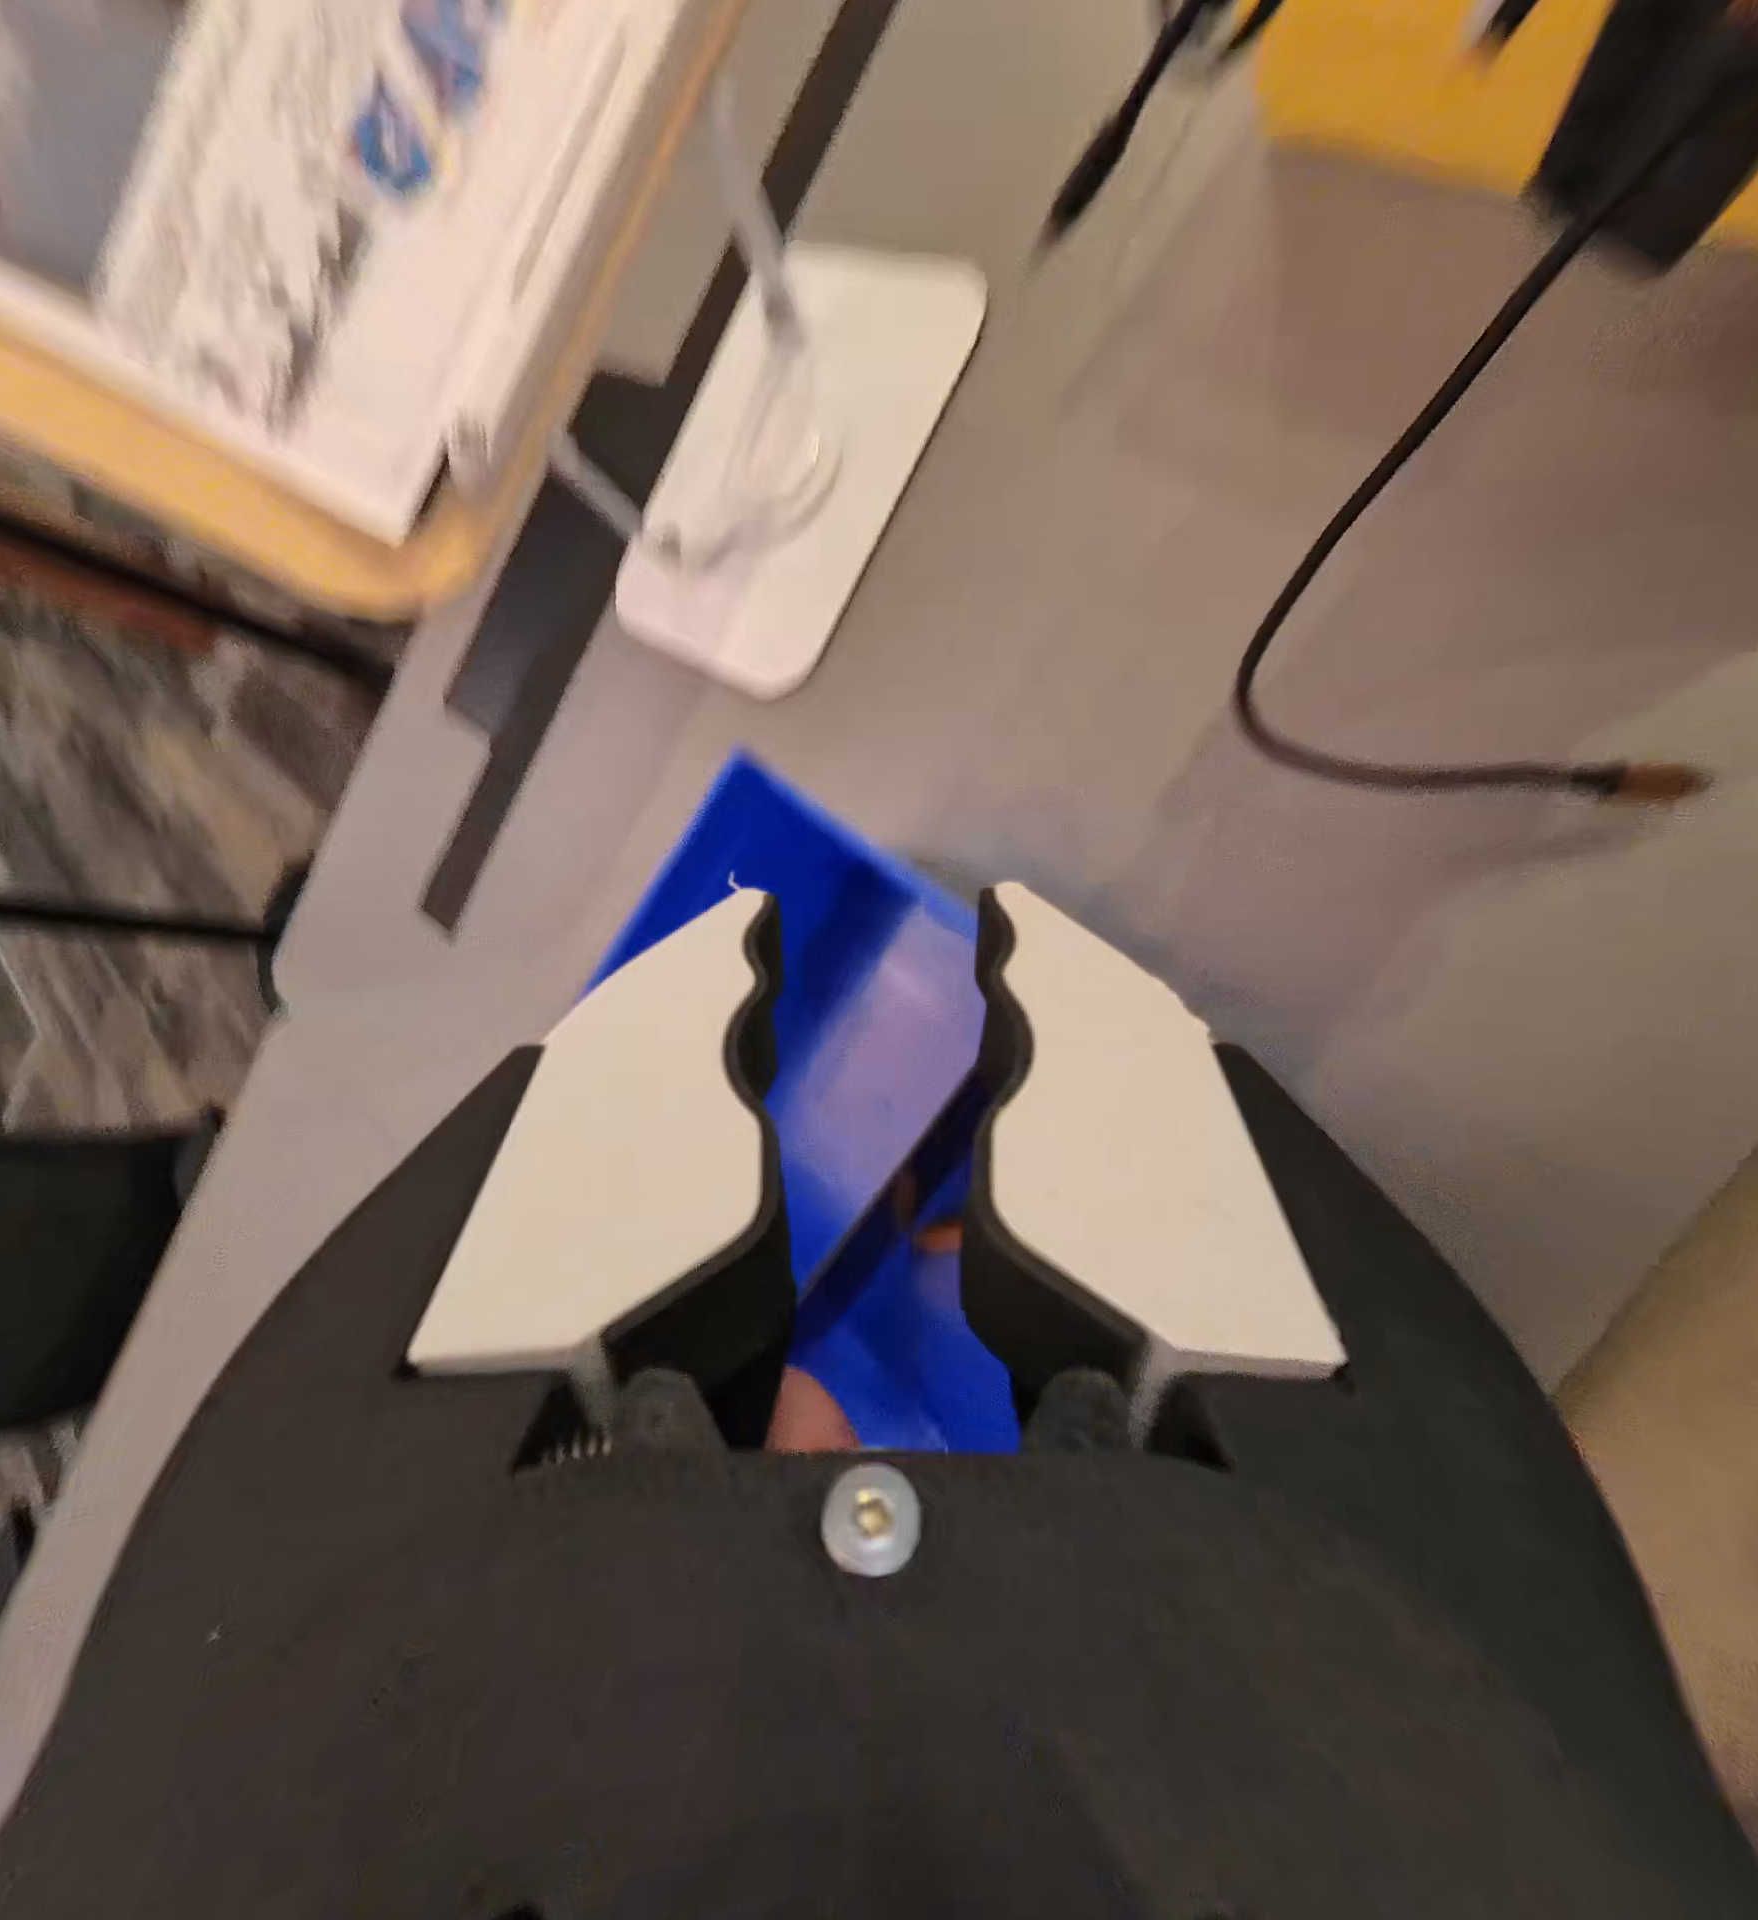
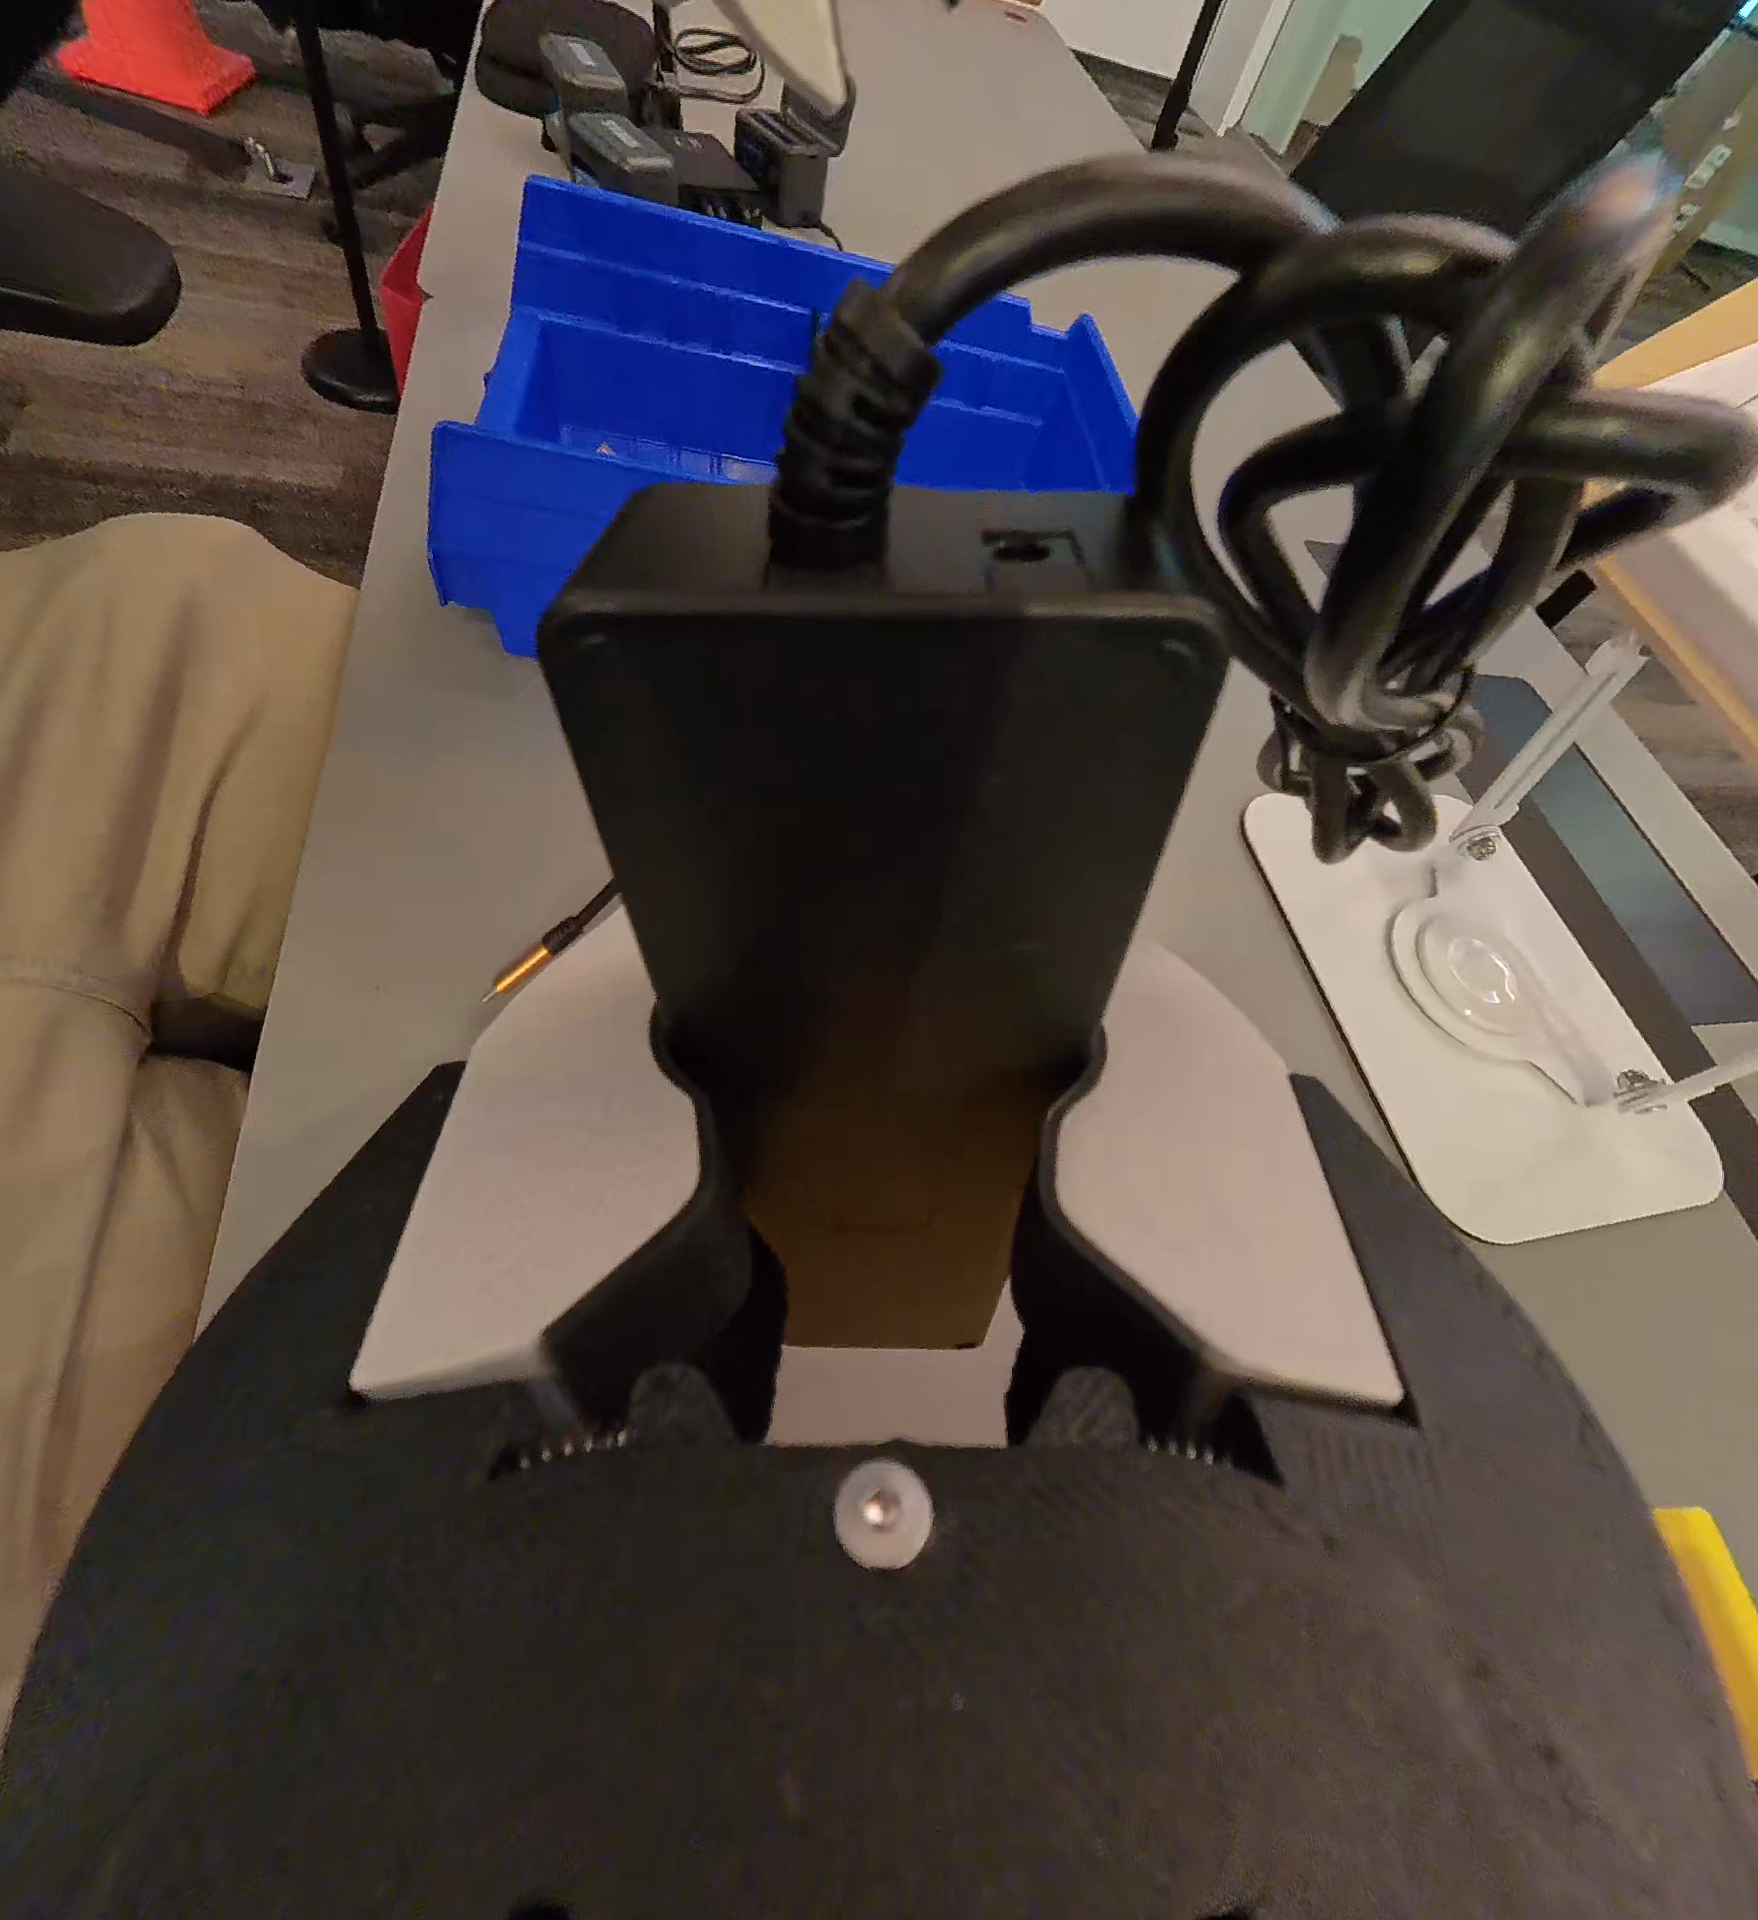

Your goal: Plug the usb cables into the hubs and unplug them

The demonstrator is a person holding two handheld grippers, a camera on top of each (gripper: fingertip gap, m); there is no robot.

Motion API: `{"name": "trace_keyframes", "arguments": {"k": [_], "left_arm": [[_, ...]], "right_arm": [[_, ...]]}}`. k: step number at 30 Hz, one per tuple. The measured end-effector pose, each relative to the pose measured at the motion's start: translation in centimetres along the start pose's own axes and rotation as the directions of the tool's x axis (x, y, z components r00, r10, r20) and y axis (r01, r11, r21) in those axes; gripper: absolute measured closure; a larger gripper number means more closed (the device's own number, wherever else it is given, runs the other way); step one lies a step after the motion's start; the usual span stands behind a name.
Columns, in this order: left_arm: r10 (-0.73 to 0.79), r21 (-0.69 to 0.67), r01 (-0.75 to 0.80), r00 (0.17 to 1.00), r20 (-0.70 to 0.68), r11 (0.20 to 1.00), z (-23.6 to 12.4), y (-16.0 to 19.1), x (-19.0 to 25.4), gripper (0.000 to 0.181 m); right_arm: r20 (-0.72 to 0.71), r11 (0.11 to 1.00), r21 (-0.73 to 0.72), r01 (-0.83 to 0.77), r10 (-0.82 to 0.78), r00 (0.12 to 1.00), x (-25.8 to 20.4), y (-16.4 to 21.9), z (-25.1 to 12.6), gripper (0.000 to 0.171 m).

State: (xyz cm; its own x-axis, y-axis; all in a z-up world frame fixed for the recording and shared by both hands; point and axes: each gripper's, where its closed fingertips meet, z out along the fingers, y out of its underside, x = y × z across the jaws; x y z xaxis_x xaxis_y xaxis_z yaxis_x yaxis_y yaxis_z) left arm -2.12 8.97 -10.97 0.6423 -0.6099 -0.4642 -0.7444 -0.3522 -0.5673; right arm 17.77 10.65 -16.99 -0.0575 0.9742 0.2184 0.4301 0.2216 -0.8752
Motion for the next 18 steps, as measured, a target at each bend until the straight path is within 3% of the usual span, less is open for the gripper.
{"name": "trace_keyframes", "arguments": {"k": [1,5,9,14,18], "left_arm": [[-0.029,-0.053,0.030,1.000,0.009,0.998,0.0,2.1,-0.4,0.147],[-0.085,-0.311,0.082,0.996,0.005,0.947,1.5,10.8,0.7,0.151],[-0.099,-0.475,0.048,0.992,-0.084,0.879,1.9,16.4,3.2,0.153],[0.095,-0.592,-0.255,0.953,-0.288,0.765,1.4,21.7,4.8,0.153],[0.164,-0.575,-0.464,0.853,-0.495,0.674,0.9,23.6,6.0,0.156]], "right_arm": [[-0.002,1.000,-0.001,-0.003,0.003,1.000,0.1,0.0,0.0,0.107],[0.006,1.000,0.004,-0.007,0.007,1.000,0.0,-0.1,0.2,0.107],[0.006,1.000,-0.004,0.000,0.000,1.000,-0.2,-0.1,0.4,0.107],[0.012,1.000,0.015,-0.009,0.009,1.000,-0.2,-0.4,0.2,0.107],[0.011,1.000,0.017,-0.010,0.010,1.000,-0.2,-0.5,0.2,0.107]]}}
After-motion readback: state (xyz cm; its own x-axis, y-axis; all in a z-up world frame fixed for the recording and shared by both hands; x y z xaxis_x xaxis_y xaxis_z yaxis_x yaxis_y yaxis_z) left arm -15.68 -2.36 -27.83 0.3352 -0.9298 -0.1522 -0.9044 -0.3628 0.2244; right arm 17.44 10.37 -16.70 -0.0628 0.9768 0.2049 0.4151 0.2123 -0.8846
